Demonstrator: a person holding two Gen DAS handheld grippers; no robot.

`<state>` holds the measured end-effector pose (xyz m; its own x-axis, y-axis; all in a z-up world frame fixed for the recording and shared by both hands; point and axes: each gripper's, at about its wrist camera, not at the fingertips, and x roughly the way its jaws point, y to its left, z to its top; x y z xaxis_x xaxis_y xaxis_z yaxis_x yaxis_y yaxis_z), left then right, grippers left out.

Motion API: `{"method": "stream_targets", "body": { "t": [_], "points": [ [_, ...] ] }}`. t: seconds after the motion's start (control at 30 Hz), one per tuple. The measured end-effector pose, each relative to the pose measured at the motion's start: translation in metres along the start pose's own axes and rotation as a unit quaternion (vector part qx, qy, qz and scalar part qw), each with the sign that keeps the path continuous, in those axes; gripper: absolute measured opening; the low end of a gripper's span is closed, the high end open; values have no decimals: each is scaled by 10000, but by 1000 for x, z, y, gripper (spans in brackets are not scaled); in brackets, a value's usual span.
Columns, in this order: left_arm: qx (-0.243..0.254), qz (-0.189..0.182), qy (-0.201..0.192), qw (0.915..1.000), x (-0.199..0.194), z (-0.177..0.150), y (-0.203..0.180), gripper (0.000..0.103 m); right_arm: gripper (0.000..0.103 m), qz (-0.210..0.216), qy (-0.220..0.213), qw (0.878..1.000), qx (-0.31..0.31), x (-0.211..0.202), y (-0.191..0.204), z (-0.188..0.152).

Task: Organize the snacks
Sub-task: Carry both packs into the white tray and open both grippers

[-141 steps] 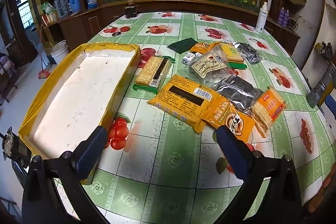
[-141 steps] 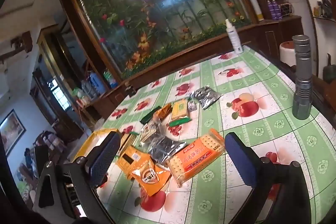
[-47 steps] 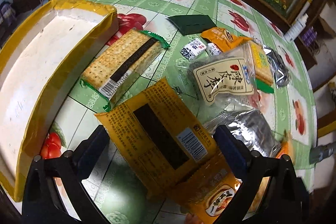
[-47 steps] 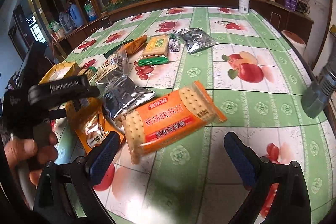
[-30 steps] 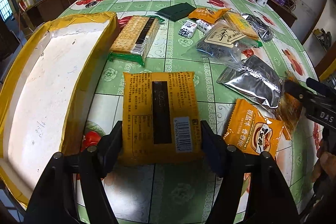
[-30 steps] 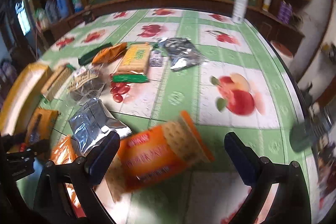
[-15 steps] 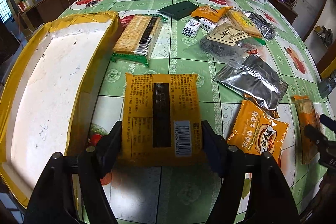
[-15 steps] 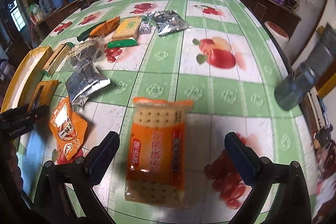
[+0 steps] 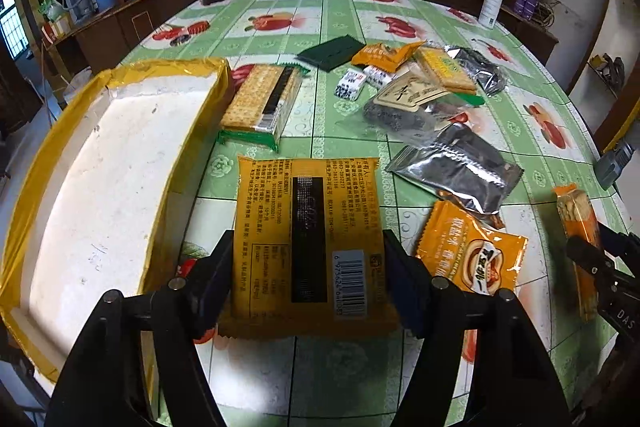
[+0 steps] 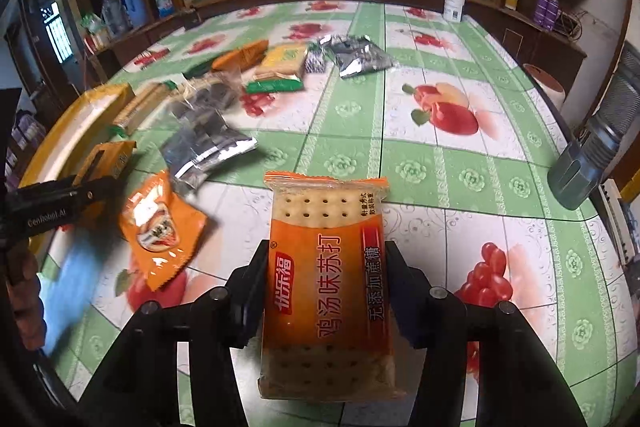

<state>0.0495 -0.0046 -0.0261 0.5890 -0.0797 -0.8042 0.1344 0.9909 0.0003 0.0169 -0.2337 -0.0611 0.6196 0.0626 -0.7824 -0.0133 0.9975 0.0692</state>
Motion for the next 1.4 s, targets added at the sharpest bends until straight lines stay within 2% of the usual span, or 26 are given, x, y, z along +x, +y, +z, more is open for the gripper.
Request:
{"method": "stream_targets", "body": {
  "t": [0.13,0.3,0.47,0.63,0.83,1.1,1.27,1.4],
  "points": [
    [-16,228,-432,9988,-35,1,2,69,55,285,-254,9991,-165,-20,19,14],
    [-212,808,-869,9927,-70,-1,30,69,54,727,-614,9940,-535,-45,60,39],
    [-649,1208,-974,9857,-90,-3,73,69,54,1244,-836,9842,-947,-55,116,64],
    [-1002,1449,-1060,9786,-100,-9,106,69,54,1560,-867,9745,-1359,-54,171,76],
    [-1305,1519,-1029,9743,-98,-15,133,69,54,1702,-904,9655,-1750,-55,217,80],
    [-1505,1487,-994,9723,-96,-21,151,69,54,1806,-884,9596,-1970,-48,245,87],
    [-1649,1427,-804,9726,-81,-21,160,69,54,2015,-711,9554,-2039,-30,260,91],
    [-1753,1412,-581,9726,-62,-22,169,69,54,2334,-432,9474,-2147,-3,282,97]
  ]
}}
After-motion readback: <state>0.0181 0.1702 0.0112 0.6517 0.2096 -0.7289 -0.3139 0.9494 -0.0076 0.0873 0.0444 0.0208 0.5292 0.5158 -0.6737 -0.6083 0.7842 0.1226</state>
